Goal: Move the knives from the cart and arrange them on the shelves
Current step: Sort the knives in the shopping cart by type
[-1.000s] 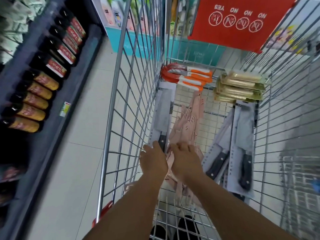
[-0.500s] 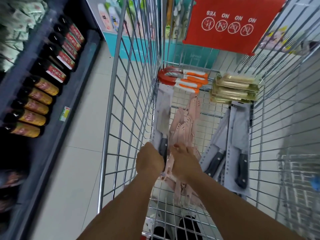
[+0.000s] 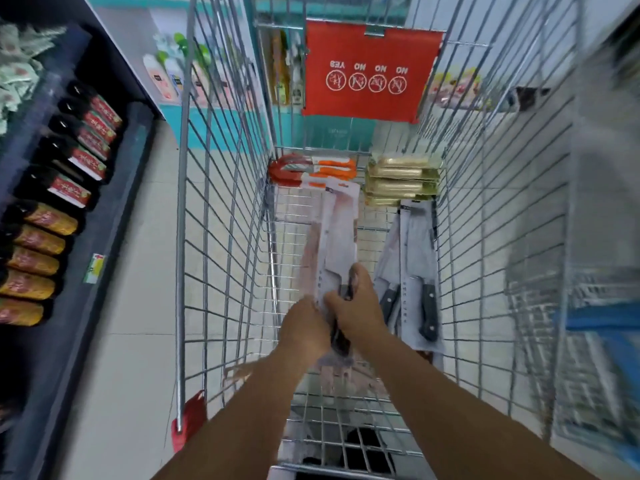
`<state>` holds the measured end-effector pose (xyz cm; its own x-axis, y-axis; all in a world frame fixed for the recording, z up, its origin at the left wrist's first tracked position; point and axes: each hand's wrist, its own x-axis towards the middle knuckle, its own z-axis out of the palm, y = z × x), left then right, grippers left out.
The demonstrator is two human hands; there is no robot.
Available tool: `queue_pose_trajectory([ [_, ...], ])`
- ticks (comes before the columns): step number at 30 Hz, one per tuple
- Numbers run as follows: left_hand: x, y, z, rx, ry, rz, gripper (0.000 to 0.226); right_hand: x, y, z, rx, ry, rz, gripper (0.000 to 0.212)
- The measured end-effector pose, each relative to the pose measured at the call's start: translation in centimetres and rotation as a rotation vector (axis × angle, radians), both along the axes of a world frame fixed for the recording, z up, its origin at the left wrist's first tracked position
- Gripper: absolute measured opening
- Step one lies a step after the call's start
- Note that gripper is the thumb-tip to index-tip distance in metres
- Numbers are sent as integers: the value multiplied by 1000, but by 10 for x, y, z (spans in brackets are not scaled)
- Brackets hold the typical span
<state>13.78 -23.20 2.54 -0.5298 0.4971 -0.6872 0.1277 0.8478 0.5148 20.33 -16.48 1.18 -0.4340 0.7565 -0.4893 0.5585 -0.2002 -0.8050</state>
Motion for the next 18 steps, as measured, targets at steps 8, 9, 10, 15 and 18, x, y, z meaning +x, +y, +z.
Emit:
queue_pose_trajectory([
  [8, 70, 34, -16, 245, -221, -41, 33, 70, 23, -10, 146, -394, -58, 68],
  [9, 75, 37, -17, 287, -181, -108, 33, 75, 25, -12, 154, -426, -61, 70],
  [10, 79, 40, -17, 312, -162, -169, 34, 80, 28, -15, 157, -461, -64, 72],
  [15, 88, 43, -41, 253, 57, -553, 36, 94, 33, -23, 233, -645, 58, 74],
  [18, 83, 32, -58, 189, 214, -672, 49, 99, 31, -29, 319, -759, 197, 77],
])
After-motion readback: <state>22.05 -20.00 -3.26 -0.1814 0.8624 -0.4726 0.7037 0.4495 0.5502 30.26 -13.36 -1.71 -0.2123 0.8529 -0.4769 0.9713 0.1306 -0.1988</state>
